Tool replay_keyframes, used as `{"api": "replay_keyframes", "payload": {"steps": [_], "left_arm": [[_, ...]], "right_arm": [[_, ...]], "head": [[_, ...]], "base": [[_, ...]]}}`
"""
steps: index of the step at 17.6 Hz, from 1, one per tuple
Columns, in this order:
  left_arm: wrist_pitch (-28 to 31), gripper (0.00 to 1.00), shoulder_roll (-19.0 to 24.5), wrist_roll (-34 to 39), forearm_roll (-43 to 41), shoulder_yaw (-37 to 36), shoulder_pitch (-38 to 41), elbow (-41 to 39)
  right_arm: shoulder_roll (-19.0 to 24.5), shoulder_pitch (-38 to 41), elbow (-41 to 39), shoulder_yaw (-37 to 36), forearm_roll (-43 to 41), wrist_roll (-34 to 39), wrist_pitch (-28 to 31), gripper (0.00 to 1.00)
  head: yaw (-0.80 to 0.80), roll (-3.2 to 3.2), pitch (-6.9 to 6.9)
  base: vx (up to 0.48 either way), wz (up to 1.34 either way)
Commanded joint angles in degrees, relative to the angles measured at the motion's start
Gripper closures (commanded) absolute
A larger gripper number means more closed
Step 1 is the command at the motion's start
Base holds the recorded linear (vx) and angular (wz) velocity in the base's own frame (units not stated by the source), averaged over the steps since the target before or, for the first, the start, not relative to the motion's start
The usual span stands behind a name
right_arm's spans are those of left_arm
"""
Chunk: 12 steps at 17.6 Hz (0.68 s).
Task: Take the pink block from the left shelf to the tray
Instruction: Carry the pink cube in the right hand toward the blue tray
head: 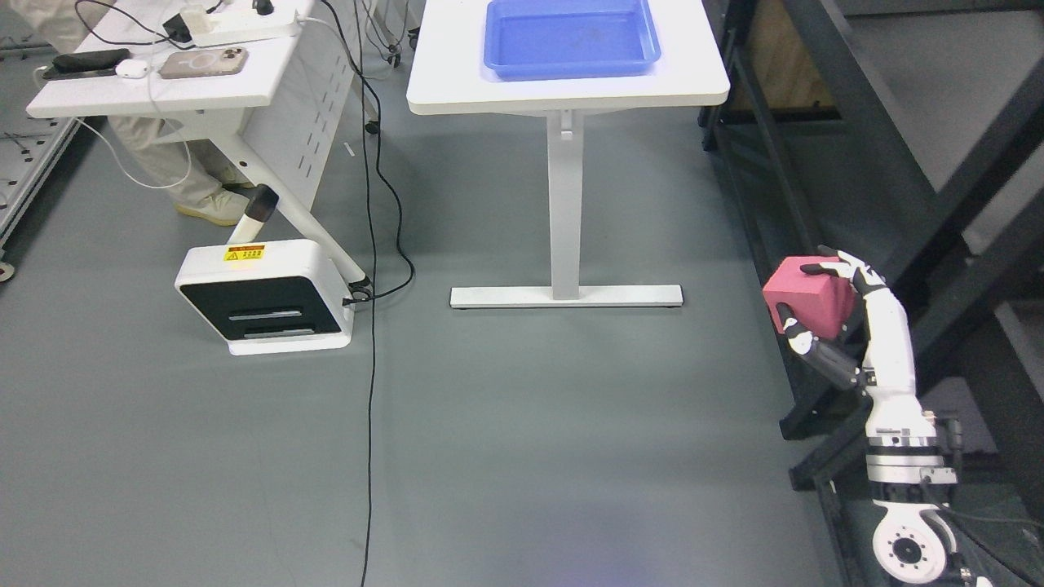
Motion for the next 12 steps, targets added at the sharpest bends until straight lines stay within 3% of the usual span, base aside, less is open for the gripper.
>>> {"api": "replay_keyframes", "payload": {"steps": [1,12], "left_arm": [[0.0,0.00,1.0,0.0,0.0,0.0,-1.8,-1.0],[0.0,0.00,1.0,0.0,0.0,0.0,-1.7,-1.0]], "right_arm": [[0.1,0.0,0.0,0.2,0.0,0.1,0.0,0.97],[0.0,0.0,0.0,0.3,0.7,0.4,0.0,0.97]], "head": [[0.00,0.00,0.00],[0.00,0.00,0.00]], "base": [[0.314,0.31],[0.386,0.10]]}}
